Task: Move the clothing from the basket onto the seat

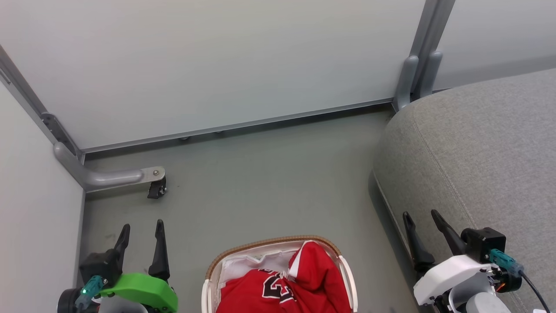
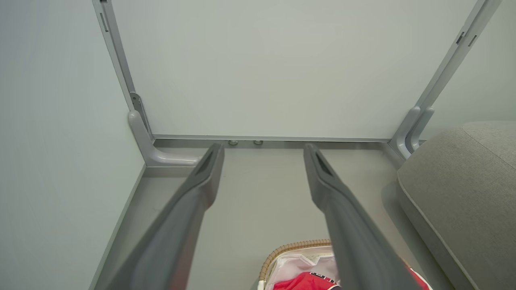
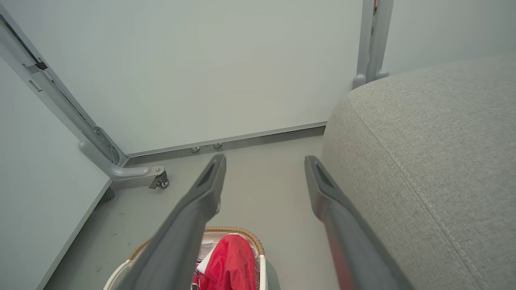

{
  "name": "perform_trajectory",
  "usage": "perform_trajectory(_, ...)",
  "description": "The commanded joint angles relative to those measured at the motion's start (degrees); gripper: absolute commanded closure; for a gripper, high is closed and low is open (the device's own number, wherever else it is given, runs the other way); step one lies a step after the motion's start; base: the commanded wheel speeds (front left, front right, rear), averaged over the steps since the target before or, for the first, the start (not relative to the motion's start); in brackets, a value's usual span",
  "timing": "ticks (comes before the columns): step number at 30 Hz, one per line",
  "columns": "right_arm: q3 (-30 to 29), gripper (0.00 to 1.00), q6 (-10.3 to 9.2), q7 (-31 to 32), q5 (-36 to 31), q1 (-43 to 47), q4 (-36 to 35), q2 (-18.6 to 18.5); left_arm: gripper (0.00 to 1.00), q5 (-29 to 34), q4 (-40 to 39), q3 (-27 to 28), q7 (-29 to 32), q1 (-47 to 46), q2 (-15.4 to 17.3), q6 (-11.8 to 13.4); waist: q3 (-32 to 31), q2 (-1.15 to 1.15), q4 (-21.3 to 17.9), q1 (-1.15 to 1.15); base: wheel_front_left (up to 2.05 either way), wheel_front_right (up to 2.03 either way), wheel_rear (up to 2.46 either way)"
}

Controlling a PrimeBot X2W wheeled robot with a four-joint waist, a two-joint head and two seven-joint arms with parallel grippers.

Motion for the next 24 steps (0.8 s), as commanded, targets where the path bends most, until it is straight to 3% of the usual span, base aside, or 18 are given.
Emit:
perform_trajectory(1, -0.22, 0.00, 0.02, -0.58, -1.51, 0.15, -0.04, -0.10, 0.00, 1.09, -0.72, 0.26, -0.53, 0.73, -0.15, -0.18, -0.05, 0.00, -0.04, 0.00, 0.00, 0.00, 0.00)
perform_trajectory(17, -2.51, 0.00, 0.02, -2.27, -8.92, 0.40, -4.88, 1.20, 0.00, 7.30, -4.89, 1.15, -2.23, 2.00, -1.11, -1.27, 0.90, 0.00, -1.36, 0.00, 0.00, 0.00, 0.00)
perform_trajectory(24, -1.89, 0.00, 0.01, -2.99, -11.59, -2.00, -6.66, 1.46, 0.00, 9.92, -2.17, -0.92, -2.95, -1.06, -1.17, -1.58, 6.23, 0.00, -3.71, 0.00, 0.00, 0.00, 0.00)
